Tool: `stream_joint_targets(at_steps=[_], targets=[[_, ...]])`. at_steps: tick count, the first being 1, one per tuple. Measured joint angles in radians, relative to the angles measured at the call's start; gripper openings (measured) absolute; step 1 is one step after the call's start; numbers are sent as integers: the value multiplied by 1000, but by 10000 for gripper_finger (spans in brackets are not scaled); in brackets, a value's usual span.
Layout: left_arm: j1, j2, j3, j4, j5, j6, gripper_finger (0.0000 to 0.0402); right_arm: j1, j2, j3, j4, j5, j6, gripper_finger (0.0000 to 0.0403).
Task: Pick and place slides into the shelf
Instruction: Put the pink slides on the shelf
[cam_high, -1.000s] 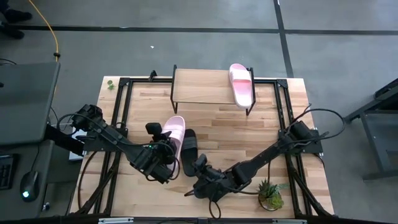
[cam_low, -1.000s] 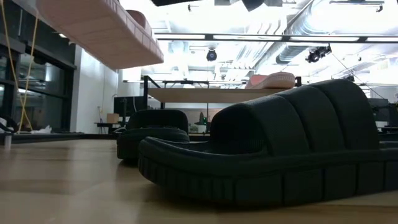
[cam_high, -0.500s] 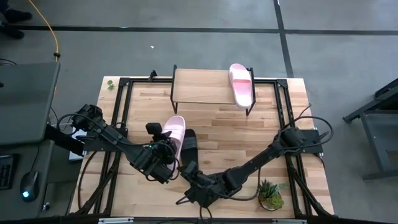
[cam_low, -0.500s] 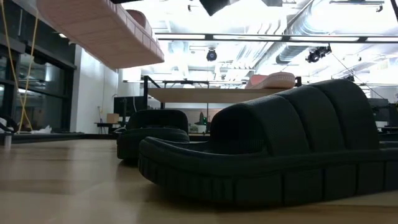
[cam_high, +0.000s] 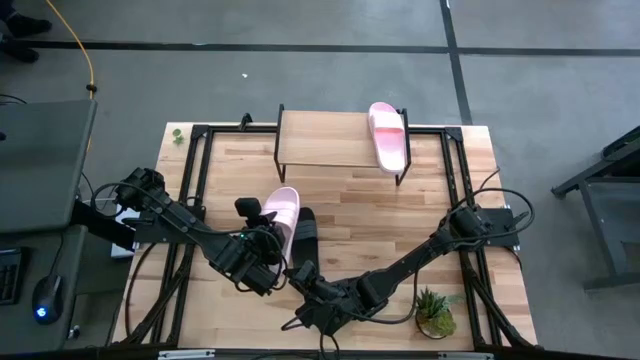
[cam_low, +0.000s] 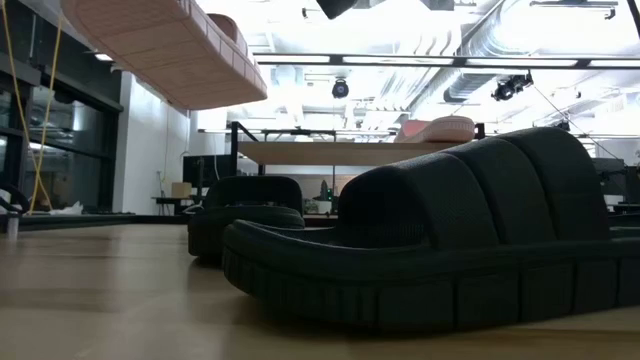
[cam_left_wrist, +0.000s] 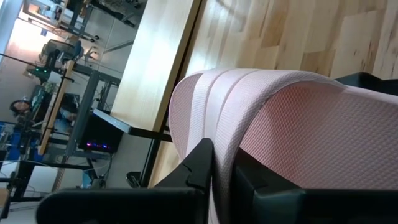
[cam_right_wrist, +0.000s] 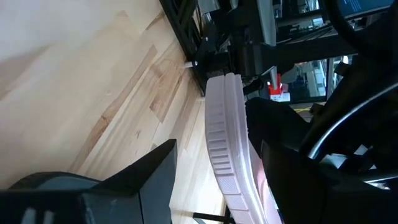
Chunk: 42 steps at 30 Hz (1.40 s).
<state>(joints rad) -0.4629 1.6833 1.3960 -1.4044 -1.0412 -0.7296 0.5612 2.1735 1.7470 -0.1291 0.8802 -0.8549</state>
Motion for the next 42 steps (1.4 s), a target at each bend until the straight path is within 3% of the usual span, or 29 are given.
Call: stream_joint_targets(at_steps=[6,12,20,42], targets=[[0,0,0,2,0,0,4,-17,0,0,9,-52,26,226],[0,0,0,21,0,6,22,-29,0,0,8,-54,35,226],[-1,0,0,134,9,132,7,-37,0,0,6,-60,35,226],[-2,1,0,132,21,120,27,-44,14,-3,-3,-61,35,226]])
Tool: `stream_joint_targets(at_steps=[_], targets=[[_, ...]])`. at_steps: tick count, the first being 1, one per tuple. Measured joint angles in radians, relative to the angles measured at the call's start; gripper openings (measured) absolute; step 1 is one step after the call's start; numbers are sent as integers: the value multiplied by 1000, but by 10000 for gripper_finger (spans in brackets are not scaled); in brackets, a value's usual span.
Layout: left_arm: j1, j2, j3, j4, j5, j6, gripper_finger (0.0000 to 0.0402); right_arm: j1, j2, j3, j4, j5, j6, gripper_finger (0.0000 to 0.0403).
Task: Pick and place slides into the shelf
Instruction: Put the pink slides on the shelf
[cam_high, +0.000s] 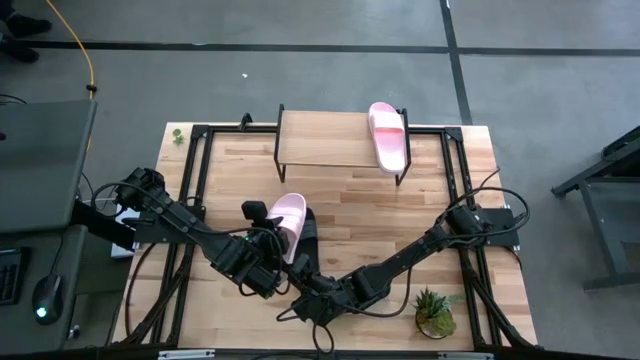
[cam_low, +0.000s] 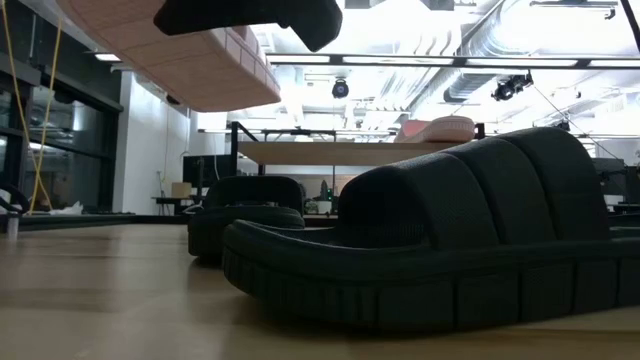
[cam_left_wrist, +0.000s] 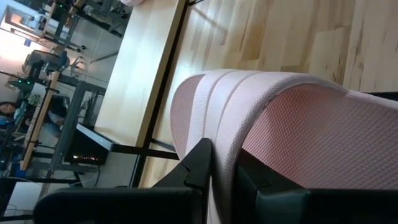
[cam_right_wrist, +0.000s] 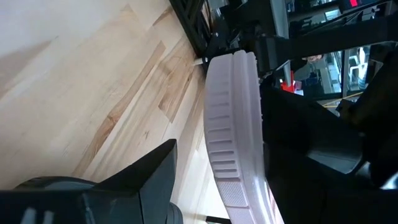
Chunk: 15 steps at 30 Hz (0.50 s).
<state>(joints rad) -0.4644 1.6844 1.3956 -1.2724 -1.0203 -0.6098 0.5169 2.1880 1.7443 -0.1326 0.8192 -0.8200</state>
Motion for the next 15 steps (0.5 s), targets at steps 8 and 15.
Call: stream_joint_targets(at_steps=[8,15], targets=[[0,0,0,0,0,-3,28,0,0,0,2,10,0,210],[0,-3,0,0,0,-8,28,0,0,0,9,14,1,144]])
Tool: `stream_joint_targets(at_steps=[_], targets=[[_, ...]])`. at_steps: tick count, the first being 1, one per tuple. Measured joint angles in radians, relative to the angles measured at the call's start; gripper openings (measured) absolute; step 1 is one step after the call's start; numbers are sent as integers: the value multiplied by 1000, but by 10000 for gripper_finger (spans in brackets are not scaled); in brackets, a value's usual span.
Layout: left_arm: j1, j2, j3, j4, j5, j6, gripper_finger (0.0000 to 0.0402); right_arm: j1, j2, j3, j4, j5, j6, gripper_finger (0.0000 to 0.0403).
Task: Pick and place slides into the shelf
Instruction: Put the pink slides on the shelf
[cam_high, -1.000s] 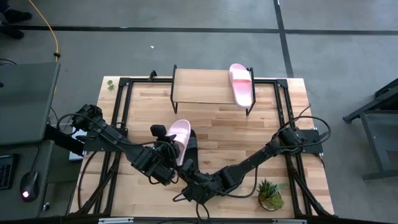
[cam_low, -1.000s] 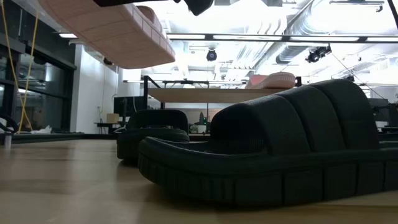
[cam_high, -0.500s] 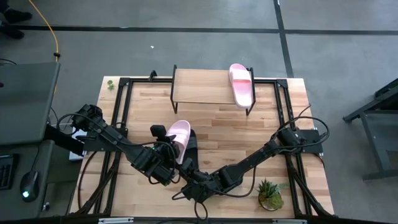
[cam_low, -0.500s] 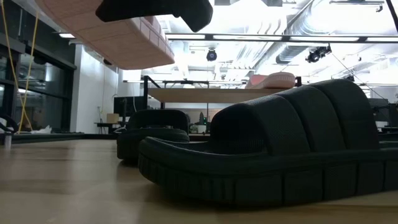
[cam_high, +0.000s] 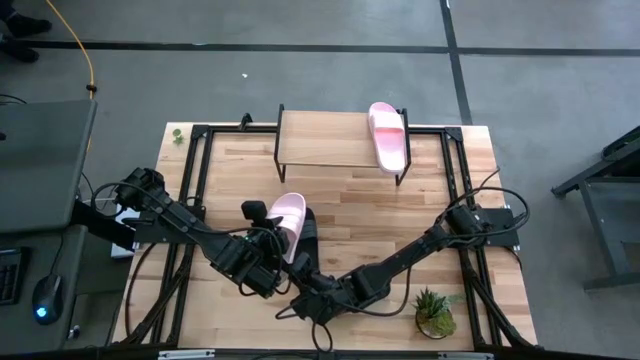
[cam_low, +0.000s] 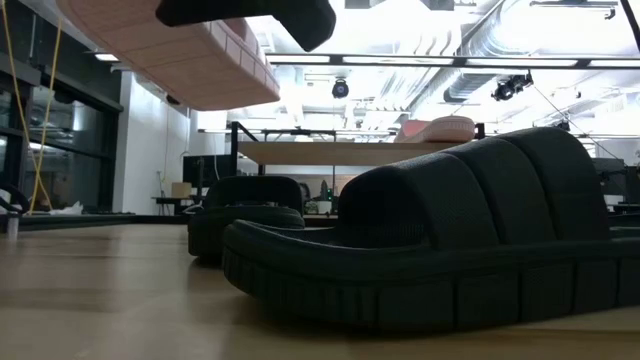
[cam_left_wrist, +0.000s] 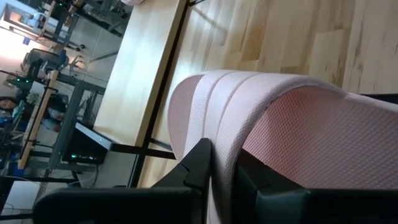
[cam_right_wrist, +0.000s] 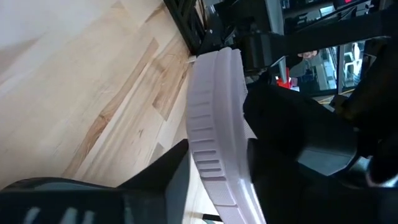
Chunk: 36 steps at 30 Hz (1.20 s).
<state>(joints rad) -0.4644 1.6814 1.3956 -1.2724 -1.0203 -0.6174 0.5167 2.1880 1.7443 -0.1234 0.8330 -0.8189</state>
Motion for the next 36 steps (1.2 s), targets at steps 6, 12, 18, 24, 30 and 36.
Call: stream_joint_targets(at_steps=[6,12,18,24,30,36], targets=[[0,0,0,0,0,0,28,0,0,0,9,-15,11,99],[0,0,0,0,3,0,28,0,0,0,9,-24,25,75],[0,0,0,-3,6,-1,28,0,0,0,9,-17,35,70],[0,-1,0,-8,7,-9,28,0,0,0,9,-13,65,69],[0,-2,0,-23,3,-13,28,0,0,0,-17,32,83,69],[0,-2,0,-53,8,-20,28,-2,0,0,-20,27,104,69]])
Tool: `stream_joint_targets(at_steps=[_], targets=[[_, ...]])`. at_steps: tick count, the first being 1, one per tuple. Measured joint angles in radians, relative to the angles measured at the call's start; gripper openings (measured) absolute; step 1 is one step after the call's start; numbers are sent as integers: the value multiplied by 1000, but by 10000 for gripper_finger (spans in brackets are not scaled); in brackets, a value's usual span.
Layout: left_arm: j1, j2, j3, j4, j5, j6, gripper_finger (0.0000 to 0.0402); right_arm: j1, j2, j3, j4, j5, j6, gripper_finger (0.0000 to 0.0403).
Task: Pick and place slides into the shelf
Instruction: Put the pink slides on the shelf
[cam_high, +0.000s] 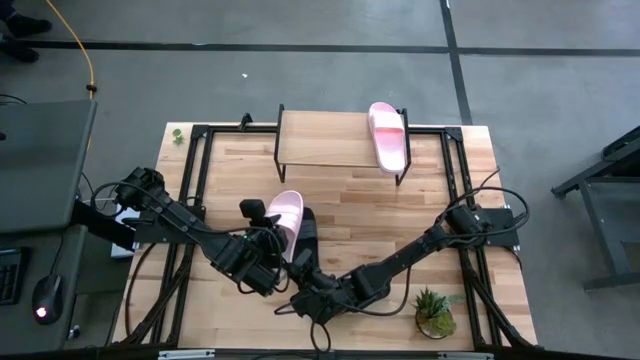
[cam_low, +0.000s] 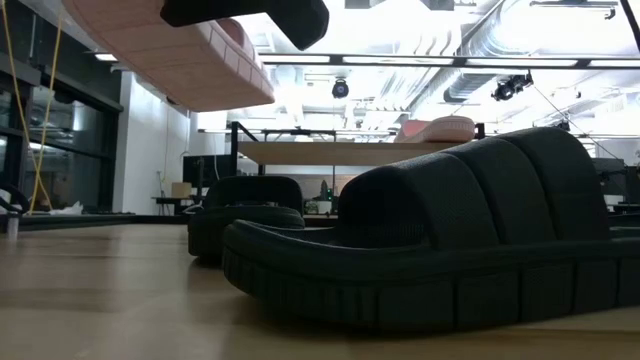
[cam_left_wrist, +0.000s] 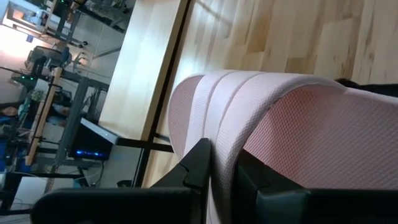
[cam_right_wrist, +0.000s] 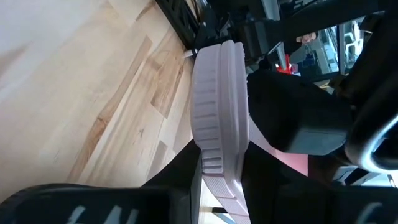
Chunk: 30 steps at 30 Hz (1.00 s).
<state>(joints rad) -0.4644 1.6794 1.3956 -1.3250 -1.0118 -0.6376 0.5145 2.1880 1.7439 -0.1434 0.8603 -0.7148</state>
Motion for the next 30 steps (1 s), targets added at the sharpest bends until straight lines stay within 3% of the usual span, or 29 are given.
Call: stream_joint_targets(at_steps=[7,20,30], targets=[[0,0,0,-10,41,-2,36,-3,0,0,-2,-4,4,69],[0,0,0,-9,35,1,163,-4,0,0,-4,-2,15,69],[-2,-10,0,-15,30,1,172,-4,0,0,-41,44,20,69]])
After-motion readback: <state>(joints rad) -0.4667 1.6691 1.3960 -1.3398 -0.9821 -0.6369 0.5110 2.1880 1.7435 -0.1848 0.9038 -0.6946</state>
